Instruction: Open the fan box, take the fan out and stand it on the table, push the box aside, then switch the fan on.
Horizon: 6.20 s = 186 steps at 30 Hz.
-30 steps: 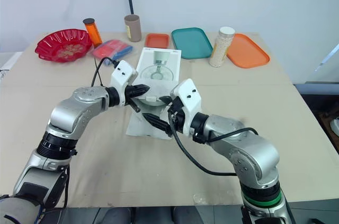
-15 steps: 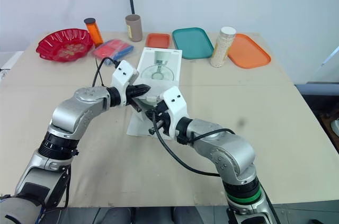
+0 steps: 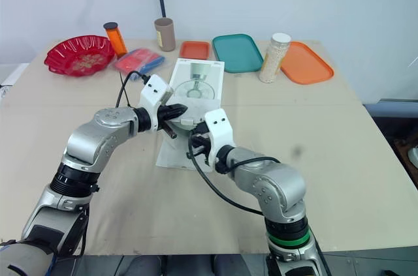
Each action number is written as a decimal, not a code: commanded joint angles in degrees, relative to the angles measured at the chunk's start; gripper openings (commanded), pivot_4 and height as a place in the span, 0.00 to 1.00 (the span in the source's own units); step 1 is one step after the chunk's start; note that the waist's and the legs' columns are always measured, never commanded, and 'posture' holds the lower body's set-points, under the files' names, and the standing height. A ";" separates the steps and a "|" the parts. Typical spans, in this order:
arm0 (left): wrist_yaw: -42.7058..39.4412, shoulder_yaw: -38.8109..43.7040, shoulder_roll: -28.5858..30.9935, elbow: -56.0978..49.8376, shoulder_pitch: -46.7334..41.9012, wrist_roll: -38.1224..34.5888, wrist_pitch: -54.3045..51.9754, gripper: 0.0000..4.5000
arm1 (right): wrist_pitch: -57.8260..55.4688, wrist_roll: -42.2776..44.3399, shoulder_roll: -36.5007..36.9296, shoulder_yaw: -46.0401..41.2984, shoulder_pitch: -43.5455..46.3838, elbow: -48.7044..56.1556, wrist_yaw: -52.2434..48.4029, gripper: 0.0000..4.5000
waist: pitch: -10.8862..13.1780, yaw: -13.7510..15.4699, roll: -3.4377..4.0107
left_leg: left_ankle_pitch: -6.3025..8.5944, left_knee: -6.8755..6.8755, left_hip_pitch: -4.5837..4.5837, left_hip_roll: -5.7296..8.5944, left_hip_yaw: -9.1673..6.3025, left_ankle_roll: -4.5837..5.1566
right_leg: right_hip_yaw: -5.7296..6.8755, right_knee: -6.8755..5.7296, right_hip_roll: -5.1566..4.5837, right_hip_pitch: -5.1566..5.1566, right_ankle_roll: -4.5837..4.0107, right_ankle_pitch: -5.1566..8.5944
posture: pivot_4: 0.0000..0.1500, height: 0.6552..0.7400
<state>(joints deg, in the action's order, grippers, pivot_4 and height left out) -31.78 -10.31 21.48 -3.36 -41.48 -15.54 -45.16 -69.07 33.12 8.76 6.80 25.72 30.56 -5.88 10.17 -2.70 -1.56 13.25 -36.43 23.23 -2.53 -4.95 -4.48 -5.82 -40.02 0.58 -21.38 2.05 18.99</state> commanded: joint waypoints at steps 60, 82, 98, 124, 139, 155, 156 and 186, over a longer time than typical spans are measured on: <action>0.79 1.46 -2.55 -1.67 0.66 0.59 1.62 0.00 | 6.18 -12.56 23.35 -0.05 0.45 -2.84 -10.46 0.01 | 0.01 0.06 0.00 | 0.01 0.02 0.00 0.02 0.03 0.01 | -0.03 0.03 0.00 0.00 0.01 0.01 | 1.00 1.00; 2.29 0.47 -4.86 -4.78 1.81 -0.01 -0.09 0.00 | 18.99 -13.60 11.04 -2.76 5.02 -10.94 -11.97 0.01 | 0.02 -0.06 0.02 | 0.00 0.02 0.00 0.00 0.04 0.00 | -0.03 0.02 0.00 0.00 0.00 0.00 | 1.00 1.00; 8.84 12.68 -5.39 -10.10 -1.89 -3.43 -0.61 0.00 | 19.19 -13.86 11.26 -5.04 9.67 -6.52 -11.42 0.01 | 0.03 -0.05 0.04 | 0.00 0.03 0.00 0.00 0.05 0.00 | -0.05 0.02 0.00 -0.01 0.00 0.00 | 1.00 1.00; 8.60 13.37 3.28 -29.62 8.92 -18.93 -26.30 0.00 | 25.52 -20.05 6.43 2.52 10.76 -25.36 -16.12 0.01 | 0.05 -0.07 0.06 | -0.04 0.04 -0.09 -0.03 0.05 -0.08 | -0.03 -0.01 -0.01 0.03 -0.02 -0.02 | 1.00 1.00; 10.98 6.27 4.88 -24.60 10.53 -10.87 -19.44 0.00 | 27.44 -22.23 7.45 1.98 10.45 -27.84 -16.69 0.01 | 0.04 -0.16 0.06 | -0.04 0.04 -0.15 -0.03 0.07 -0.08 | -0.06 -0.01 0.01 0.05 -0.04 -0.03 | 1.00 1.00; 8.16 7.97 12.63 -21.99 13.67 -8.61 -16.04 0.00 | 29.89 -23.61 7.34 2.58 10.44 -30.36 -17.28 0.01 | 0.00 -0.05 0.00 | -0.06 0.04 -0.17 -0.02 0.05 -0.12 | -0.04 0.00 -0.01 0.09 -0.03 -0.04 | 1.00 1.00; 7.98 8.00 12.65 -21.45 13.58 -8.39 -15.62 0.00 | 29.92 -23.71 7.38 2.55 10.39 -30.33 -17.35 0.01 | 0.00 -0.05 0.00 | -0.06 0.04 -0.17 -0.02 0.06 -0.12 | -0.04 0.00 -0.01 0.09 -0.03 -0.04 | 1.00 1.00; 4.20 2.55 3.92 0.99 5.16 4.87 4.23 0.00 | 28.88 -25.33 6.46 3.38 9.07 -28.54 -17.27 0.01 | -0.04 0.08 -0.07 | -0.06 0.04 -0.15 0.01 0.04 -0.12 | 0.00 0.00 -0.05 0.10 -0.01 -0.04 | 1.00 1.00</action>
<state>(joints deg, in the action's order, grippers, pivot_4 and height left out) -26.81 -8.41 25.55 -0.80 -35.19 -10.88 -42.37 -37.86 8.58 15.30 9.34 36.50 3.36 -23.35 10.13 -2.62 -1.63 13.19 -36.39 23.08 -2.52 -4.91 -4.60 -5.82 -40.02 0.53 -21.27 2.04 18.95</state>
